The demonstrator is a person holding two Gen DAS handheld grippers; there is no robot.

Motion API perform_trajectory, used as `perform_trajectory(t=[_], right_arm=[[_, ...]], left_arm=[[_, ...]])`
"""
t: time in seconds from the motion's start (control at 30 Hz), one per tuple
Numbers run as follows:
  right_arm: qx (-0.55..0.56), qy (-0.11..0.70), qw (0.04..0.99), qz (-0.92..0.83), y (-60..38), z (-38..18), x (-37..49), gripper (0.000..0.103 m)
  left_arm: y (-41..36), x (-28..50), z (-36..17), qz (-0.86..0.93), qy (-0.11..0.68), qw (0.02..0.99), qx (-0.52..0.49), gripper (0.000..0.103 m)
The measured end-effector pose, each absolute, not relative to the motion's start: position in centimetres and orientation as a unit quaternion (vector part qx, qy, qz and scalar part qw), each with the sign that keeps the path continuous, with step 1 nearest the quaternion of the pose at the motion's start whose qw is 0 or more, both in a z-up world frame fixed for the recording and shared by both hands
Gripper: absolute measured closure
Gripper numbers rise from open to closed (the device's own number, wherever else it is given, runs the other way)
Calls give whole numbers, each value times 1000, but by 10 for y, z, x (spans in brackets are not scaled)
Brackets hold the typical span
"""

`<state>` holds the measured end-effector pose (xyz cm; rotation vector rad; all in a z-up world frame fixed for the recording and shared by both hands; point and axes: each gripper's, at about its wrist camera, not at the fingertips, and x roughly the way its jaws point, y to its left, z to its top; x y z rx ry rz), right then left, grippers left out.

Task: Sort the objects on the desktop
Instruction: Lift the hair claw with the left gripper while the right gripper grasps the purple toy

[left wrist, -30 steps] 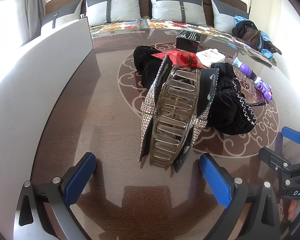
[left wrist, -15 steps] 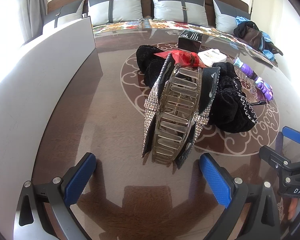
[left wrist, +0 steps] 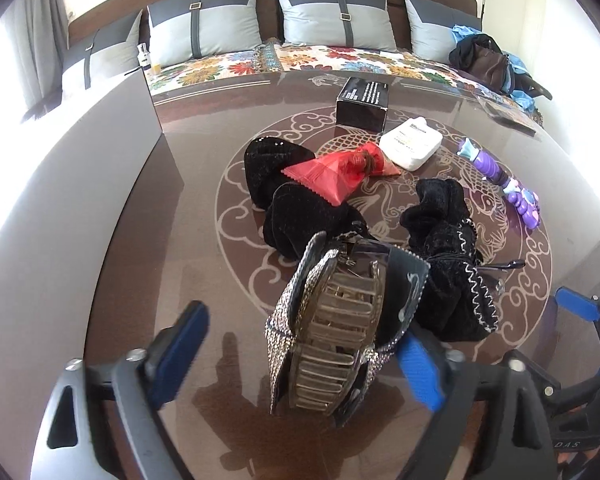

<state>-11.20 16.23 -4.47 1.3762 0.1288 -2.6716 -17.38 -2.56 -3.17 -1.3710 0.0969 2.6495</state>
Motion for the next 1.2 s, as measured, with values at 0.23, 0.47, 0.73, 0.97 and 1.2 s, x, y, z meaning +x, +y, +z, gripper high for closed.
perform_trajectory(t=[0.23,0.47,0.73,0.97,1.2], right_arm=[[457,42,67,-886,162,-45,-112,0],[457,43,67,-886,162,-45,-112,0],[447,54,85,-889,198,-26,-128,1],[488,85,65,-866,230,-17,-226,1],[502,137,91,-849,204,-31,-272,12]], left_arm=[[-35,-140,-33,884,1,91,-459,48],[-49,-88,-35,884,-32,73,-460,48],[-56,-50,-39,898,-34,78,-432,48],[-56,-49,-40,902,-30,86,-422,48],[-59,-51,-47,894,-46,103,-433,49]])
